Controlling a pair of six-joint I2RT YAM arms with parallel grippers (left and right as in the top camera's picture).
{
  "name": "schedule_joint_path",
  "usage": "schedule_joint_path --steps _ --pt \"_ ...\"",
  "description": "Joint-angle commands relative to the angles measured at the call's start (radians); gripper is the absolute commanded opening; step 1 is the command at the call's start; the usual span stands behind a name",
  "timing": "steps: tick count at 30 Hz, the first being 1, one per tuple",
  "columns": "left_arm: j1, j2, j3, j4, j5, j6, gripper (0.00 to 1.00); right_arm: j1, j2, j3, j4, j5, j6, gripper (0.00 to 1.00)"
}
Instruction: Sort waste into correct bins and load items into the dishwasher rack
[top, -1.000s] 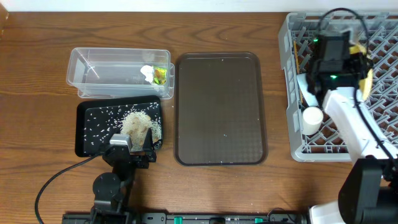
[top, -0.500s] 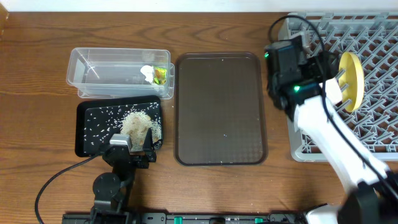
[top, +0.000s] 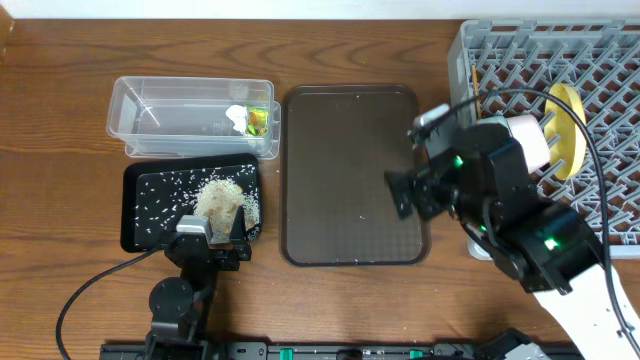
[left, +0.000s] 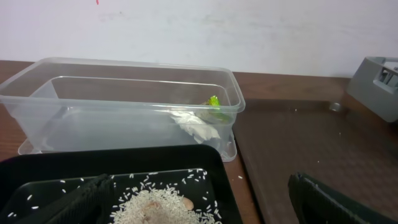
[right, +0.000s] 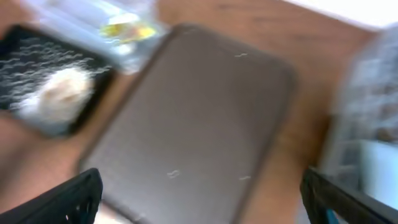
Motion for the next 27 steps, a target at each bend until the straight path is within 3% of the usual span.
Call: schedule_joint_path --steps 1,8,12,17,27 --pt "0.006 -0.007 -0.028 -0.007 0.01 0.013 0.92 0.004 -0.019 0.006 -0.033 -0.21 0.037 0.99" --pt "0.006 -0.007 -0.028 -0.007 0.01 0.013 0.91 -0.037 -0.056 0.007 -0.173 -0.198 -0.094 0.99" --pt "0.006 -0.007 -0.029 -0.007 0.01 0.013 0.91 -0.064 -0.156 0.006 -0.155 -0.202 -0.108 0.99" --pt "0.006 -0.007 -0.028 -0.007 0.01 0.013 0.91 -0.065 -0.327 -0.038 -0.066 -0.135 -0.261 0.99" --pt "0.006 -0.007 -0.029 -0.007 0.01 0.013 0.92 -0.174 -0.742 -0.489 0.204 -0.196 -0.278 0.99"
